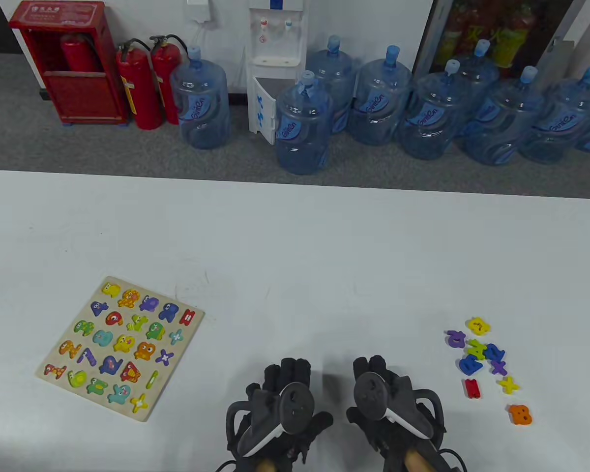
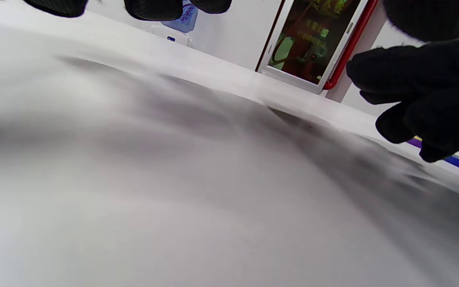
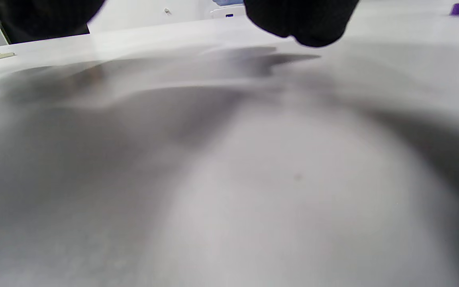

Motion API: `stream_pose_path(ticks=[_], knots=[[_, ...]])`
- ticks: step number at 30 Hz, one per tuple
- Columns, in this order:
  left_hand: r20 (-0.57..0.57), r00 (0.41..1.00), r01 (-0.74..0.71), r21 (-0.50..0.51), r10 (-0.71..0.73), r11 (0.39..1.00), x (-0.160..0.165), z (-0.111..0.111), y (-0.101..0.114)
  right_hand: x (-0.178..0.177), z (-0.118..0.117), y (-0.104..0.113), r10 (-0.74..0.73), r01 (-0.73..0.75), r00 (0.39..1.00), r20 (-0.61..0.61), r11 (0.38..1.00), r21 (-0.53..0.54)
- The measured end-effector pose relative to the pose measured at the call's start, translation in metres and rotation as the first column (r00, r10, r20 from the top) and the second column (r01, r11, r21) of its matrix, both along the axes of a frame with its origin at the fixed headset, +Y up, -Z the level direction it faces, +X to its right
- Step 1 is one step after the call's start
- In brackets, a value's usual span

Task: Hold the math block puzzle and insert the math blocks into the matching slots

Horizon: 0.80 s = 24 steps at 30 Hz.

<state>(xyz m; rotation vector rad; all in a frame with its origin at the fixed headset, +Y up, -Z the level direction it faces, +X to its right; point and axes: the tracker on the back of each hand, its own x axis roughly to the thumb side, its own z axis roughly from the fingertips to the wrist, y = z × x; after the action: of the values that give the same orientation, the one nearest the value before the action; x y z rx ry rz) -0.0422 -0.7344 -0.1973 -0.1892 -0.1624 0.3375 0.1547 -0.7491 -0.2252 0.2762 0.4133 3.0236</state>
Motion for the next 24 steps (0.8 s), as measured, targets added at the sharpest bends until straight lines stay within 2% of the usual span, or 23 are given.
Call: stream_pose_path(ticks=[7,12,14,15,17,19,21,24], knots=[[-0.015,0.999,0.031,0.012,-0.030,0.999,-0.004,-0.004,0.003,0.001,0.000,0.001,0.002,-0.002,1.000,0.007,1.000,0.007],[-0.129,0.988,0.092,0.005,-0.091,0.996,-0.031,-0.016,0.005,0.011,-0.004,0.005,0.029,-0.031,0.999,0.046,0.998,0.048],[-0.178,0.973,0.141,-0.049,-0.147,0.989,-0.048,-0.019,0.006,0.021,-0.007,0.007,0.075,-0.082,0.994,0.079,0.993,0.082],[-0.198,0.962,0.168,-0.119,-0.189,0.979,-0.061,-0.021,0.006,0.029,-0.009,0.008,0.108,-0.119,0.988,0.109,0.988,0.100],[-0.234,0.950,0.165,-0.191,-0.208,0.968,-0.088,-0.023,0.006,0.045,-0.014,0.011,0.159,-0.185,0.969,0.188,0.974,0.131],[-0.317,0.933,0.118,-0.181,-0.172,0.976,-0.116,-0.021,0.005,0.063,-0.019,0.013,0.179,-0.222,0.948,0.262,0.964,0.148],[-0.386,0.906,0.098,-0.206,-0.173,0.974,-0.147,-0.018,0.002,0.085,-0.023,0.013,0.190,-0.244,0.927,0.322,0.960,0.136],[-0.452,0.851,0.134,-0.303,-0.266,0.943,-0.185,-0.010,-0.005,0.115,-0.026,0.010,0.229,-0.285,0.892,0.390,0.954,0.091]])
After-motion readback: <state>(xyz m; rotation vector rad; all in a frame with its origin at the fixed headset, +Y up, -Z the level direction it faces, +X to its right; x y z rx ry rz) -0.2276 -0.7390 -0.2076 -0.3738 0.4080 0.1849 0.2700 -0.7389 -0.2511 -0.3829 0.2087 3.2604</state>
